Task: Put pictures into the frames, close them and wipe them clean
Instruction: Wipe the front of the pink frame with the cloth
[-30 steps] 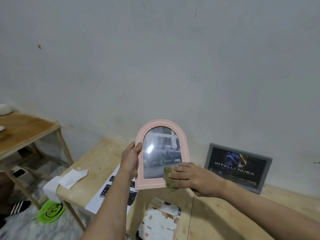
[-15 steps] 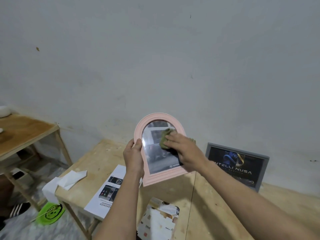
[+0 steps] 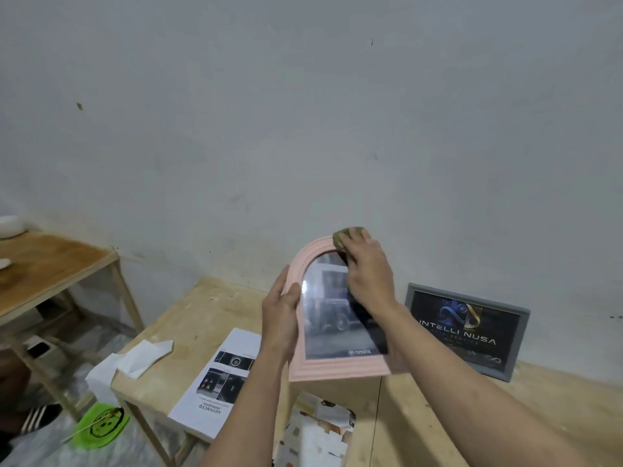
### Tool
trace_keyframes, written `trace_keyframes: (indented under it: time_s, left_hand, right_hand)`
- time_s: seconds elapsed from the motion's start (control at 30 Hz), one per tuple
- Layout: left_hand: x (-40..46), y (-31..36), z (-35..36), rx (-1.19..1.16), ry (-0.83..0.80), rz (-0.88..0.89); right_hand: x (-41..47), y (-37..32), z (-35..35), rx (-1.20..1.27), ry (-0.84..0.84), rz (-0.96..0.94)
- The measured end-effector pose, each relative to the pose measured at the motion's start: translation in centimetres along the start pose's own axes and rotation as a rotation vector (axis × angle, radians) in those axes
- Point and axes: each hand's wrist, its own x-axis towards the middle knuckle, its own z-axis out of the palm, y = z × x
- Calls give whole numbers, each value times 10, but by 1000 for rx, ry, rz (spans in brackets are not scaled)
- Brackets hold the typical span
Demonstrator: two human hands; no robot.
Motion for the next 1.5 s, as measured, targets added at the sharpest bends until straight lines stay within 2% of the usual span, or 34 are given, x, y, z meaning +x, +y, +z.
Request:
trace_keyframes:
  time_s: [0.07,0.17,0.23,0.33,0.4,0.5,0.57,0.63,0.73,0.8,0.83,0.9,0.97,1.07,1.13,1.2,1.27,1.33,1.37,1.43,1.47,1.5]
  left_hand:
    - [0,4,7,-7,-41,47]
    - [9,12,4,-83,2,58]
    - [16,20,-2,-150,57,55]
    - [23,27,-13,-296,142,-27]
    - [26,23,-21,-319,126,-67]
    - [26,18,-28,-286,70,-117]
    - [29,15,-36,-274,100,-181]
    - [35,15,-41,-174,130,-171]
    - [37,23,-40,89,105,-49]
    - [31,30,-35,164,110,19]
    - [28,31,-34,173,115,48]
    - [25,29,-30,162,106,87]
    - [23,25,-26,149,88,94]
    - [16,24,-15,84,75,126]
    - [16,25,-16,-13,109,139]
    - [20,28,-25,-109,177,91]
    - [19,33,-36,-75,264,91]
    - [15,35,-40,17,277,119]
    - [12,35,-39,54,267,117]
    - [9,32,-34,70,226,77]
    - [8,30,-31,49,200,59]
    - [8,29,-28,37,179,53]
  right_hand:
    - [12,-11,14,-152,-46,-107]
    - [9,-45,19,20,-139,-270]
    - [-3,-60,20,172,-277,-317]
    - [-21,-69,27,351,-461,-61]
    - [-26,-67,31,382,-525,63]
    - [-28,-64,26,356,-538,54]
    - [-35,-61,22,334,-606,47]
    - [-47,-60,17,335,-746,58]
    - [-55,-63,1,435,-941,93]
    - [-44,-62,-10,562,-878,186]
    - [-34,-59,-14,647,-769,237]
    - [-12,-52,-18,716,-421,311]
    - [8,-49,-20,636,-191,266]
    - [15,-49,-13,336,-231,-60]
    - [-7,-50,5,234,-349,-158]
    - [-37,-52,20,273,-464,-182]
    - [-57,-56,20,376,-600,-138]
    - [-68,-57,12,530,-769,-4]
    - [-66,-58,6,641,-790,92]
    - [-53,-61,-5,876,-630,335]
    - [-43,-60,-11,934,-469,426]
    - [-32,-57,-14,909,-291,441]
